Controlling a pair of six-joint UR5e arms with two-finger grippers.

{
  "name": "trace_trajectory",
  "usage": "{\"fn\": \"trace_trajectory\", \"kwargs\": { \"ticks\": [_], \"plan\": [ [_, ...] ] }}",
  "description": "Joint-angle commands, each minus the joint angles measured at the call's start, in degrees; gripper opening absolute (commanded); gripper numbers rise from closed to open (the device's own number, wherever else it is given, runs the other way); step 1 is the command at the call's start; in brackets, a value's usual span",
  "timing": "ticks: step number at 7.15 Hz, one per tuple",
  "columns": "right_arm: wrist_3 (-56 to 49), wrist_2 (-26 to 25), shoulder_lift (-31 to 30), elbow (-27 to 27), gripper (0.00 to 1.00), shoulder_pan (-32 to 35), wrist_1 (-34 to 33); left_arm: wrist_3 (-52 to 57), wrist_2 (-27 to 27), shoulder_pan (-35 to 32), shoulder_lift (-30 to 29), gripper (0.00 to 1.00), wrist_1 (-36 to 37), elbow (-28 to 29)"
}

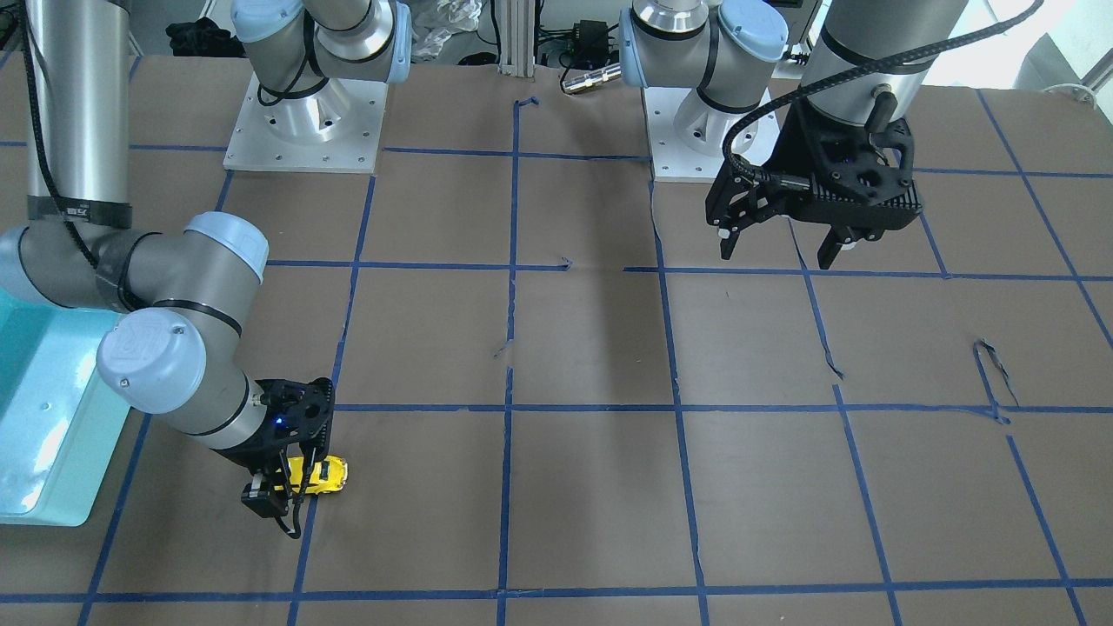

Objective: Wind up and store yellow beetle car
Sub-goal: 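Move the open right gripper down over the yellow car, then close the right gripper on the yellow car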

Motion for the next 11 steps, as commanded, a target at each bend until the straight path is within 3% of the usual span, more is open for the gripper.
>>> {"fn": "trace_trajectory", "kwargs": {
  "ticks": [1, 4, 5, 6, 7, 8, 11],
  "plan": [
    [-6.5, -0.5, 1.0, 0.3, 1.0, 0.1, -0.7, 0.2, 0.0, 0.1, 0.0, 1.0, -0.1, 0.0],
    [0.0, -1.0, 1.6, -0.1, 1.0, 0.1, -0.4, 0.2, 0.1, 0.0, 0.0, 1.0, 0.1, 0.1],
    [0.1, -0.9, 1.6, -0.1, 0.83, 0.1, -0.2, 0.2, 0.1, 0.0, 0.1, 1.0, -0.1, 0.0],
    [0.0, -0.9, 1.6, 0.0, 0.45, 0.1, -0.2, 0.2, 0.0, 0.0, 0.1, 1.0, 0.1, 0.2],
    [-0.1, -0.9, 1.5, 0.0, 0.19, 0.1, -0.2, 0.2, 0.0, 0.0, 0.1, 1.0, 0.1, 0.2],
    [-0.2, -1.0, 0.9, -0.2, 0.12, 0.1, -0.1, 0.2, -0.1, 0.0, 0.1, 1.0, 0.1, 0.2],
    [-0.6, -5.7, -4.7, -2.3, 0.05, -0.4, 2.1, 0.2, 0.0, 0.2, 0.3, 1.0, 0.1, 0.2]
  ]
}}
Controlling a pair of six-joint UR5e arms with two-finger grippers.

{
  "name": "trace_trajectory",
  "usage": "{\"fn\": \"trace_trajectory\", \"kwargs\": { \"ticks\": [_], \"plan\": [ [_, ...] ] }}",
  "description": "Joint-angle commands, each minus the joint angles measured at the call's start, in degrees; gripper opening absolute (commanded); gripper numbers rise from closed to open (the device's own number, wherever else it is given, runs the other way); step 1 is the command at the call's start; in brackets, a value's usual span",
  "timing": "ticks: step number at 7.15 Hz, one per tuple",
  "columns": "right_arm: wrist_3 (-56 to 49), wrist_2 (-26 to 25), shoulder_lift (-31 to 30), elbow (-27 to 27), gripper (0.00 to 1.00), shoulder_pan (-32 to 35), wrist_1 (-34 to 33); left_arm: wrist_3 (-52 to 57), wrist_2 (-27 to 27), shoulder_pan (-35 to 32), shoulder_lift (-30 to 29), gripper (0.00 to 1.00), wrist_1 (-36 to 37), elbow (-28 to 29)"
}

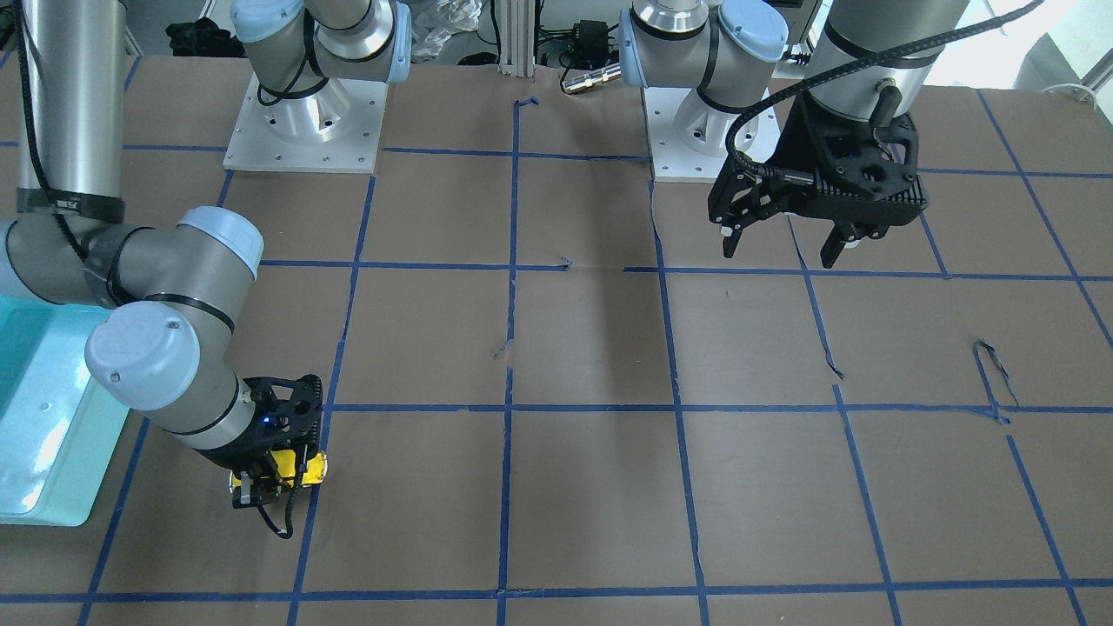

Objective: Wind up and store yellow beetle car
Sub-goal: 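Carry the car with the right gripper over the light-blue bin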

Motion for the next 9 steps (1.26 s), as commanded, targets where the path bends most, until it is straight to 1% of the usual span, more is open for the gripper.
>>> {"fn": "trace_trajectory", "kwargs": {
  "ticks": [1, 2, 3, 4, 6, 7, 9],
  "plan": [
    [-0.1, -1.7, -5.3, -0.4, 0.0, -1.5, 1.0, 0.0, 0.0, 0.0, 0.0, 1.0, 0.0, -0.1],
    [-0.2, -1.6, -8.0, -0.3, 0.0, -5.3, 3.2, 0.0, -0.2, 0.0, -0.1, 1.0, 0.0, 0.0],
    [-0.3, -1.5, -10.6, -0.1, 0.0, -10.8, 7.2, 0.0, -0.1, 0.0, 0.0, 1.0, 0.0, 0.0],
    [-1.0, -1.5, -12.1, 0.1, 0.0, -15.9, 9.5, 0.0, -0.1, 0.0, 0.0, 1.0, 0.0, 0.0],
    [-11.3, -1.5, -12.2, 0.4, 0.0, -23.7, 9.8, 0.0, -0.2, 0.0, 0.0, 1.0, 0.1, 0.0],
    [-12.6, -0.7, -12.1, 1.0, 0.0, -28.2, 9.9, 0.0, -0.1, 0.0, 0.0, 1.0, 0.1, 0.0],
    [-22.8, -0.3, -11.6, 4.8, 0.0, -31.6, 7.9, 0.0, 0.1, 0.0, 0.2, 1.0, 0.1, 0.0]
  ]
}}
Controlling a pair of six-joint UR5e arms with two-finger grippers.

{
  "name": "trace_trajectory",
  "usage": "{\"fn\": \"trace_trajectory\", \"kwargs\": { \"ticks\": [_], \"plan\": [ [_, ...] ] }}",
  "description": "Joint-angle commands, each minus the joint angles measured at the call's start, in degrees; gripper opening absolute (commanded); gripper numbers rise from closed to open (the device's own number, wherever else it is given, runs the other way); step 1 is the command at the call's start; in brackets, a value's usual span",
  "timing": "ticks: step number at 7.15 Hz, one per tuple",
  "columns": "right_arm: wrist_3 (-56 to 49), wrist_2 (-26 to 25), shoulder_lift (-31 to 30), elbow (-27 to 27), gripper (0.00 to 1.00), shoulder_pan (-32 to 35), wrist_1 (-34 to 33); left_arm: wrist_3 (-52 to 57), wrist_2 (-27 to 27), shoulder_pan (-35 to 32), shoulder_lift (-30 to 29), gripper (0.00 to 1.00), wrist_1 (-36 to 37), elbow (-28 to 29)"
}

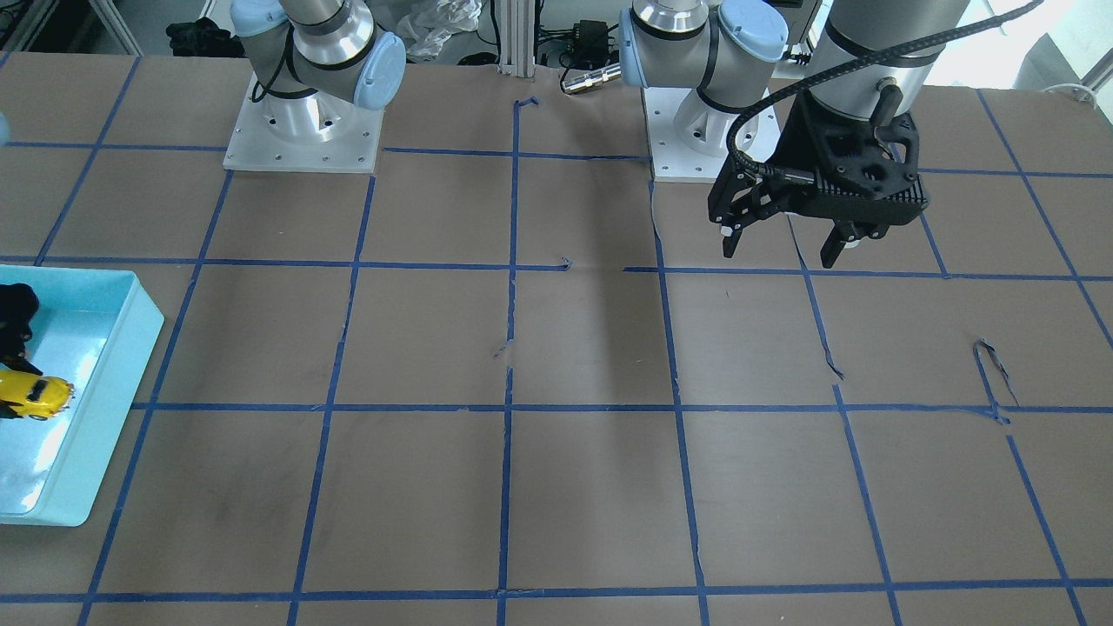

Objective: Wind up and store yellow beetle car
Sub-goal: 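Carry the car with the right gripper over the light-blue bin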

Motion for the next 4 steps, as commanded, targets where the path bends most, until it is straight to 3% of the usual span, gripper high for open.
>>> {"fn": "trace_trajectory", "kwargs": {
  "ticks": [1, 4],
  "plan": [
    [-6.3, 0.3, 0.5, 4.7, 0.0, -3.4, -4.7, 0.0, 0.1, 0.0, 0.1, 1.0, -0.1, 0.0],
    [-9.7, 0.4, 3.4, 7.8, 0.0, -3.9, -10.1, 0.0, 0.1, 0.0, 0.1, 1.0, -0.1, 0.0]
  ]
}}
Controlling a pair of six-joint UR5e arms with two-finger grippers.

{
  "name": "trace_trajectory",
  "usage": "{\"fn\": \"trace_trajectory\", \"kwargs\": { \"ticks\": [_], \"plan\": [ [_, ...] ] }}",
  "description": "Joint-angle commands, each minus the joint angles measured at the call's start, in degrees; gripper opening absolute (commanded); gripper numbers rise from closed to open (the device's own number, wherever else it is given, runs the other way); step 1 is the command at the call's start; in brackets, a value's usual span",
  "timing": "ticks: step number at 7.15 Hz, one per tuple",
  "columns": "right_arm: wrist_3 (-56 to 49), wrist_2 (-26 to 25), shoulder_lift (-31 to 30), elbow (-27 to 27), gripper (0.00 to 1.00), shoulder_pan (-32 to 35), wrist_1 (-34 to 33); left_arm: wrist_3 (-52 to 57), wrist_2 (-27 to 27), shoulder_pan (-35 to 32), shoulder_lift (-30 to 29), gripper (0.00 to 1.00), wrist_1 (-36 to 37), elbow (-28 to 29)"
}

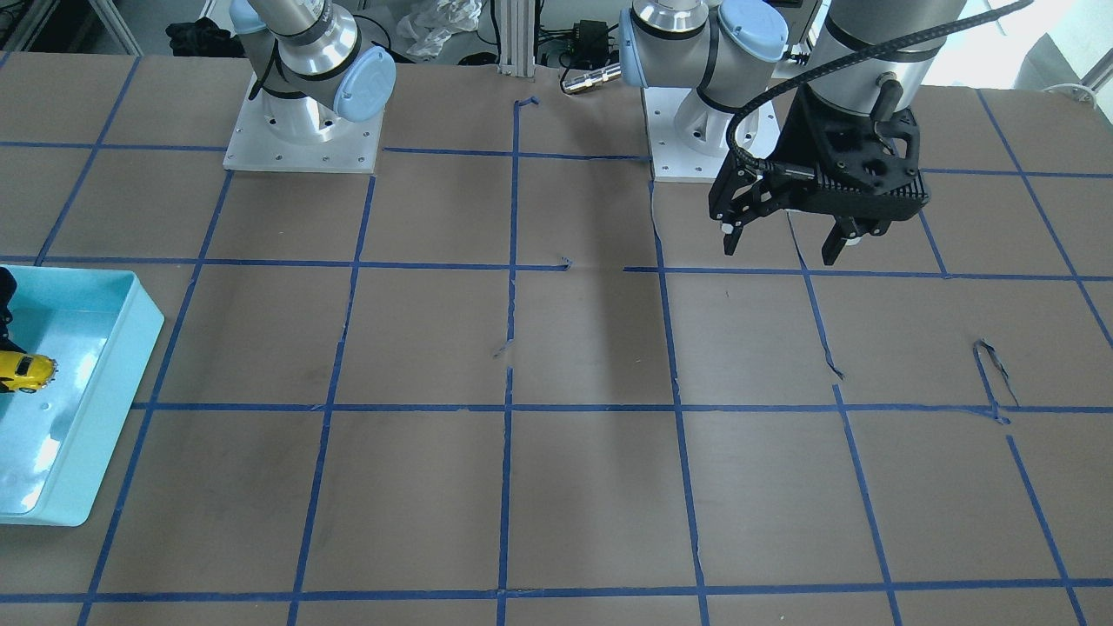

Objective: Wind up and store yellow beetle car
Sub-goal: 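Carry the car with the right gripper over the light-blue bin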

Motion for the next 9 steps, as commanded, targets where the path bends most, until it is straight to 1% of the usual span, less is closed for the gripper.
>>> {"fn": "trace_trajectory", "kwargs": {
  "ticks": [1, 2, 7, 8, 9],
  "plan": [
    [-0.7, 0.5, 2.3, 0.8, 0.0, -1.0, -1.5, 0.0, 0.0, 0.0, 0.0, 1.0, 0.0, 0.0],
    [-0.8, 1.4, 2.9, 0.9, 0.0, -1.3, -1.6, 0.0, 0.0, 0.0, 0.0, 1.0, 0.0, 0.0],
    [-0.8, 1.2, 5.1, 0.9, 0.0, -1.4, -1.6, 0.0, 0.1, 0.0, 0.0, 1.0, 0.0, 0.0],
    [-0.7, 1.0, 5.1, 0.9, 0.59, -1.4, -1.6, 0.0, 0.0, 0.1, -0.1, 1.0, 0.1, 0.0],
    [-0.4, 0.4, 5.1, 0.9, 1.0, -1.4, -1.6, -0.1, -0.1, 0.1, -0.1, 1.0, 0.1, 0.0]
  ]
}}
